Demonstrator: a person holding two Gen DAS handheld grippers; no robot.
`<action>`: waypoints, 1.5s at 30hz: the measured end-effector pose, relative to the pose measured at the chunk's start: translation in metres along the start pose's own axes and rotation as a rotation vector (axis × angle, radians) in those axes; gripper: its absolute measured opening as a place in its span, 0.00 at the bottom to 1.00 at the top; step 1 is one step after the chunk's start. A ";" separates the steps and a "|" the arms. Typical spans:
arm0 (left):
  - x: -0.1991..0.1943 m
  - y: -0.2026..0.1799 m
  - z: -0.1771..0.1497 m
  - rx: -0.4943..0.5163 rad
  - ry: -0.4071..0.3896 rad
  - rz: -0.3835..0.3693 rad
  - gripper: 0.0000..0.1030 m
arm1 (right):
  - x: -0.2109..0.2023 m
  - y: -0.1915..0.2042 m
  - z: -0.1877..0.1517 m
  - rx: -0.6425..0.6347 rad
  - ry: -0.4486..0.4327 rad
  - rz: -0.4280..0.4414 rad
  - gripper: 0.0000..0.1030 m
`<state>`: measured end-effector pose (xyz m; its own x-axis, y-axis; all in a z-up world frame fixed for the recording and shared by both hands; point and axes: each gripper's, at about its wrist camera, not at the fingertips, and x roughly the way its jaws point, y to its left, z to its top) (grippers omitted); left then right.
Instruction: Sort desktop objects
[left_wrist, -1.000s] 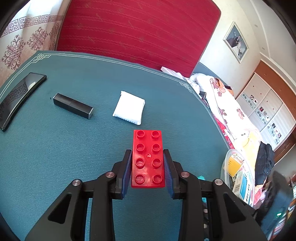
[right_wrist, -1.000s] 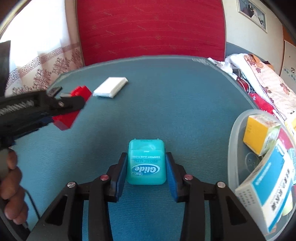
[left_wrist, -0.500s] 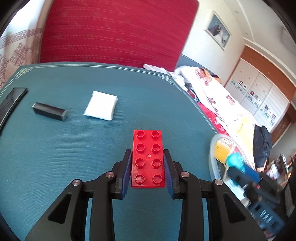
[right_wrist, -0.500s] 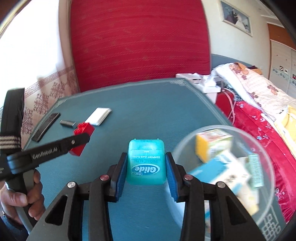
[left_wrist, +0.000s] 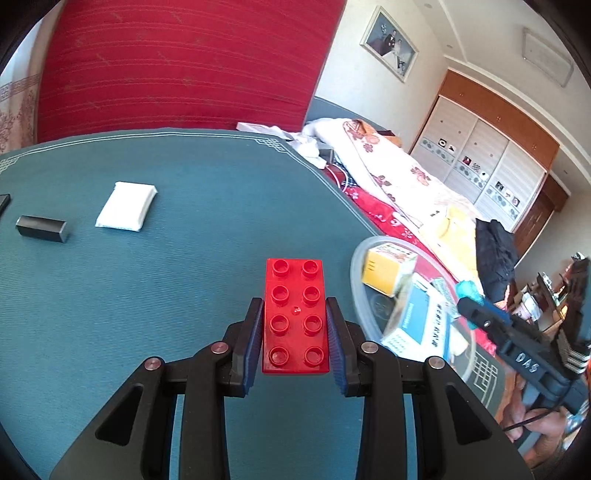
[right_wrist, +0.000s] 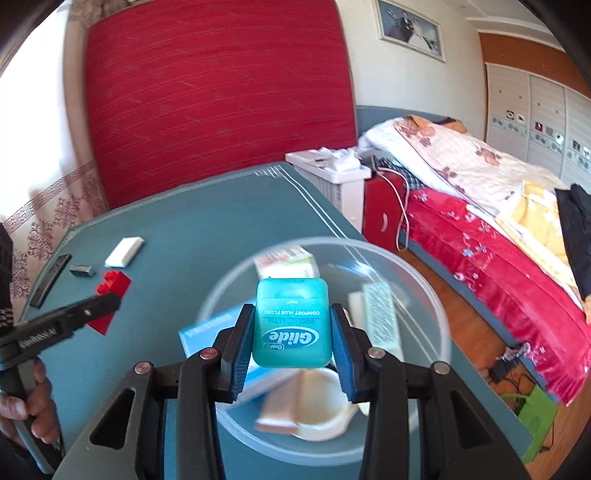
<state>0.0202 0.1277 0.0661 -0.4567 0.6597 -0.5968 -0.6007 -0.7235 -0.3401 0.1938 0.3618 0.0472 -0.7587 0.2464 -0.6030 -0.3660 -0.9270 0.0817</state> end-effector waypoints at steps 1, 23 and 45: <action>0.000 -0.002 0.000 -0.004 0.004 -0.006 0.34 | 0.001 -0.003 -0.002 0.003 0.005 -0.005 0.42; 0.001 -0.062 0.003 0.046 0.054 -0.078 0.34 | 0.025 -0.025 -0.019 0.002 0.071 0.072 0.42; 0.025 -0.149 -0.017 0.254 0.118 -0.188 0.34 | 0.014 -0.067 -0.005 0.088 0.015 0.039 0.52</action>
<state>0.1091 0.2488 0.0895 -0.2525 0.7380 -0.6258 -0.8183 -0.5080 -0.2689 0.2100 0.4260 0.0296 -0.7655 0.2062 -0.6095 -0.3830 -0.9072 0.1742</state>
